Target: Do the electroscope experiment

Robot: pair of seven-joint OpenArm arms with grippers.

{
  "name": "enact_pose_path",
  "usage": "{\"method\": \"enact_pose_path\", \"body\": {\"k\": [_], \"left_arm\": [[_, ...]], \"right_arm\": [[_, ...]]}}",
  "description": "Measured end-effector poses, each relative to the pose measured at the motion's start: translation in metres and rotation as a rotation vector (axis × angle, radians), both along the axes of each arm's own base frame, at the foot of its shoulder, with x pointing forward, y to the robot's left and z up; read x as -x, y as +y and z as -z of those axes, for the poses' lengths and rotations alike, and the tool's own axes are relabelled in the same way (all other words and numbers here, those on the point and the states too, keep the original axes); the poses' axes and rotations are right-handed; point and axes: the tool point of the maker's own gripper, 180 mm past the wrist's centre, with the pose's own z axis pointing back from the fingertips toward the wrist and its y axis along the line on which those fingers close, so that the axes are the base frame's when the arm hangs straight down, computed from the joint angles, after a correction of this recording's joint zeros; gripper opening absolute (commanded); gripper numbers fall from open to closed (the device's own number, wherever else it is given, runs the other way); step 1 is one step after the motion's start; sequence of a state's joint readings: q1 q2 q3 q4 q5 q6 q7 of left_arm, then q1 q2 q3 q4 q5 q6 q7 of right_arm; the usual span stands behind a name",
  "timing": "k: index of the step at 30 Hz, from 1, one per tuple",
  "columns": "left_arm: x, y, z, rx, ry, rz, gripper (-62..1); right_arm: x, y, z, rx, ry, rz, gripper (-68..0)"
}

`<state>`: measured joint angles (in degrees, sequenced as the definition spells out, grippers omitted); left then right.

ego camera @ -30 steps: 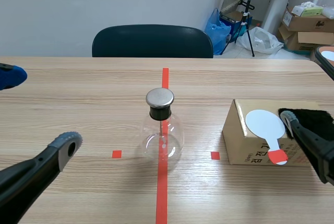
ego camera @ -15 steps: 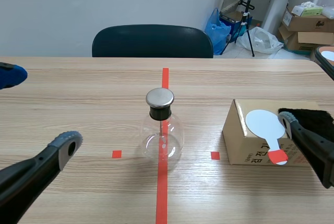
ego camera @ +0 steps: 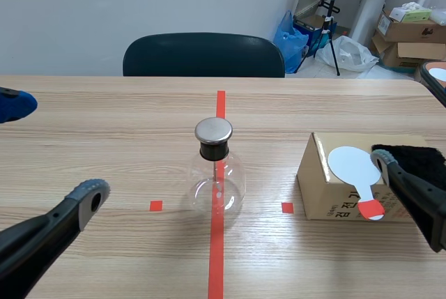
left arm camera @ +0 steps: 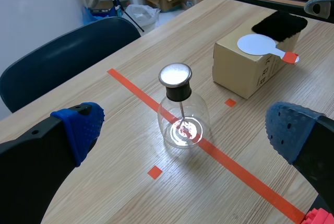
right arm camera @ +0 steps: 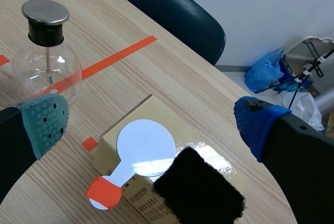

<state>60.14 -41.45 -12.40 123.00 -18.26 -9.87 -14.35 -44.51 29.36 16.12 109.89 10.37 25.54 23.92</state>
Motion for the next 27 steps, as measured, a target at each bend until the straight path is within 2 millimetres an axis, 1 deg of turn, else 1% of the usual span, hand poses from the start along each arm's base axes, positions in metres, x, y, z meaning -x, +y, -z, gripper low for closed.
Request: {"method": "enact_pose_path", "body": {"k": [27], "left_arm": [[0.0007,-0.0006,0.001,-0.017,-0.008,0.008,1.4]], "right_arm": [[0.0,0.0,0.0,0.0,0.0,0.0,0.4]]}}
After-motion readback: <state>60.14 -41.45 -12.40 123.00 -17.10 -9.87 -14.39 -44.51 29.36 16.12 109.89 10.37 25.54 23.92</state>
